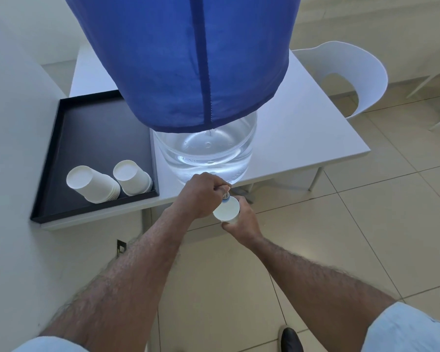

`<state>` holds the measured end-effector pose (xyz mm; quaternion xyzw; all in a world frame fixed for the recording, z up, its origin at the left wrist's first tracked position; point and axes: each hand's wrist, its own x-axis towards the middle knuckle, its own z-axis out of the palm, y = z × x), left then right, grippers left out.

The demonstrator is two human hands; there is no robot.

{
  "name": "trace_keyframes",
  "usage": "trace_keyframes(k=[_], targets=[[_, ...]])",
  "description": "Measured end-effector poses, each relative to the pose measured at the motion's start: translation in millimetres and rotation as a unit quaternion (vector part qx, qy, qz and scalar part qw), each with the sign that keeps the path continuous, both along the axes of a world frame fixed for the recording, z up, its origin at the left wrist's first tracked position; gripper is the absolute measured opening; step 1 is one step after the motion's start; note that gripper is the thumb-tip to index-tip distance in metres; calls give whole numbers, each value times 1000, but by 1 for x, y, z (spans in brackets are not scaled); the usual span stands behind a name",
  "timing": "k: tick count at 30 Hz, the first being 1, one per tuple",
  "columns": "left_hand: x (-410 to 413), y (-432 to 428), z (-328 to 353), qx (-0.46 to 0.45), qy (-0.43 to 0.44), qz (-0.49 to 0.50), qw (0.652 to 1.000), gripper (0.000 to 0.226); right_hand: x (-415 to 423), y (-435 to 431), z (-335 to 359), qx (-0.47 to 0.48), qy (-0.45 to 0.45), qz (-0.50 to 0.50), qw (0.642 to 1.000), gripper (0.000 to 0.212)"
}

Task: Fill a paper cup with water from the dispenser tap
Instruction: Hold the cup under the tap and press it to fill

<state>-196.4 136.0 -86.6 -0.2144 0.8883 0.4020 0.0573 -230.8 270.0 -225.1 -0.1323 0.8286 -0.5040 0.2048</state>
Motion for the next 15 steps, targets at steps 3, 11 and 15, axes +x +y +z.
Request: trace_keyframes(k=[3, 11, 15], targets=[[-1, 0, 0, -9, -4, -3, 1000, 22, -2, 0, -5, -1, 0, -2, 1000, 61], [-1, -2, -3, -10, -12, -21, 1000, 23, -1, 2, -13, 3, 4, -5, 1000, 60], [0, -2, -3, -16, -9, -16, 1000, 23, -1, 3, -14, 5, 6, -5, 1000, 61]])
